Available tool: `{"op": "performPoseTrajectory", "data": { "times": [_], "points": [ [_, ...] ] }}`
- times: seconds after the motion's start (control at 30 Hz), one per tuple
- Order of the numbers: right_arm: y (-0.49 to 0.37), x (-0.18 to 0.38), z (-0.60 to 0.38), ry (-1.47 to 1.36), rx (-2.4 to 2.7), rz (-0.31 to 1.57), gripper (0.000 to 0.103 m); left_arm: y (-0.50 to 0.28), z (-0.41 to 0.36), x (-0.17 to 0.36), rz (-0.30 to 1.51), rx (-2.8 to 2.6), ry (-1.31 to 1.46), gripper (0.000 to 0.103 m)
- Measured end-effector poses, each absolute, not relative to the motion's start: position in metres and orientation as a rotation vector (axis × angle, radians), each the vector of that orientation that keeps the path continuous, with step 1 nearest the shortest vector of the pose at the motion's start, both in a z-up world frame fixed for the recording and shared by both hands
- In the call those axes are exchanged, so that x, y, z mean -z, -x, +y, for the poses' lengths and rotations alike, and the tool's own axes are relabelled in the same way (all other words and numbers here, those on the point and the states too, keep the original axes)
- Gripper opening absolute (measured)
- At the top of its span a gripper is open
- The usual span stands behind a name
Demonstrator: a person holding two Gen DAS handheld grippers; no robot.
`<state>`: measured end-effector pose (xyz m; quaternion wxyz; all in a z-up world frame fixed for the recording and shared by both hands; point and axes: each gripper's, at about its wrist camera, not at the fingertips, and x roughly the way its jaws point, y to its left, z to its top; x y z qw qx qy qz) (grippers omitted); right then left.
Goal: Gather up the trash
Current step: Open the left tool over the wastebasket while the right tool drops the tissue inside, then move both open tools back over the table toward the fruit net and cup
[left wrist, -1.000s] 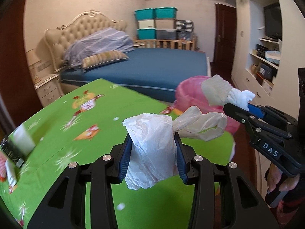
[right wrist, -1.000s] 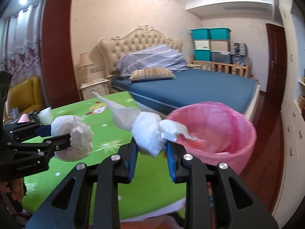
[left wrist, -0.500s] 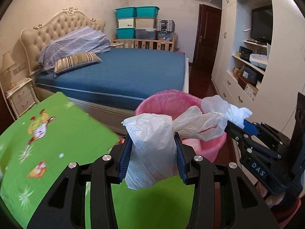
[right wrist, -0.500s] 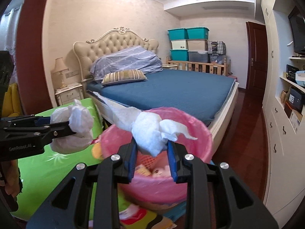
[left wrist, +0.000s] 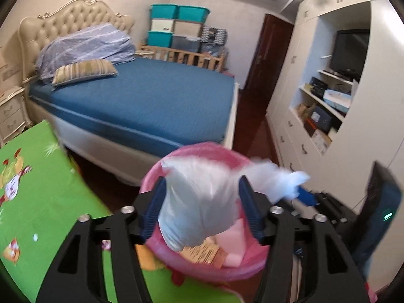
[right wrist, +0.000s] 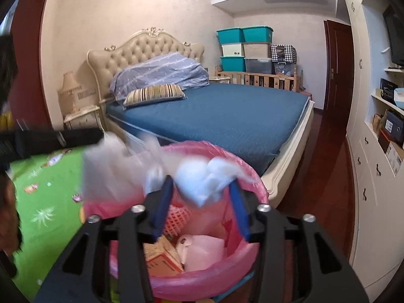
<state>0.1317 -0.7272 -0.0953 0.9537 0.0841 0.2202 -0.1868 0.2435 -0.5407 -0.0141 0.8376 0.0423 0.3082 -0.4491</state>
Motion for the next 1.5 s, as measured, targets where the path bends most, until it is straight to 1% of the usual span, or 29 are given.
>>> {"op": "performPoseTrajectory", "data": {
  "times": [0.03,0.07,0.13,0.17,0.23,0.3,0.33,0.4,0.43,0.47,0.67,0.73,0.97,1.23,1.5],
  "points": [
    [-0.132,0.099,-0.729,-0.168,0.378,0.453,0.062,-0.244,-0.540,0.012,0.639,0.939,-0.090,0.072],
    [-0.131,0.101,-0.729,-0.168,0.382,0.452,0.065,-0.243,-0.538,0.009,0.623,0.929,-0.086,0.078],
    [-0.120,0.100,-0.731,-0.178,0.388,0.439,0.066,-0.244,-0.532,0.004,0.601,0.910,-0.077,0.080],
    [-0.113,0.097,-0.731,-0.183,0.389,0.431,0.067,-0.245,-0.526,0.002,0.596,0.896,-0.078,0.083],
    [-0.101,0.093,-0.727,-0.181,0.394,0.416,0.072,-0.247,-0.514,-0.001,0.589,0.869,-0.069,0.086],
    [-0.087,0.086,-0.719,-0.176,0.393,0.396,0.073,-0.249,-0.499,-0.003,0.591,0.830,-0.061,0.087],
    [-0.082,0.079,-0.715,-0.175,0.387,0.388,0.073,-0.250,-0.491,-0.003,0.595,0.813,-0.061,0.089],
    [-0.073,0.070,-0.706,-0.173,0.377,0.372,0.075,-0.248,-0.466,-0.004,0.582,0.760,-0.065,0.089],
    [-0.067,0.062,-0.697,-0.173,0.371,0.360,0.079,-0.246,-0.456,-0.004,0.574,0.743,-0.070,0.089],
    [-0.062,0.056,-0.693,-0.175,0.363,0.346,0.081,-0.244,-0.446,-0.005,0.563,0.726,-0.073,0.089],
    [-0.068,0.030,-0.633,-0.142,0.264,0.310,0.083,-0.224,-0.376,-0.005,0.502,0.646,-0.134,0.089],
    [-0.081,0.028,-0.610,-0.135,0.222,0.318,0.085,-0.217,-0.351,-0.006,0.475,0.612,-0.175,0.089],
    [-0.128,0.038,-0.518,-0.094,0.078,0.388,0.085,-0.201,-0.259,-0.003,0.439,0.457,-0.251,0.089],
    [-0.164,0.038,-0.404,-0.032,-0.083,0.427,0.085,-0.203,-0.131,0.014,0.498,0.236,-0.163,0.089],
    [-0.201,0.054,-0.304,0.015,-0.221,0.495,0.085,-0.195,-0.010,0.019,0.472,-0.015,-0.117,0.089]
  ]
}}
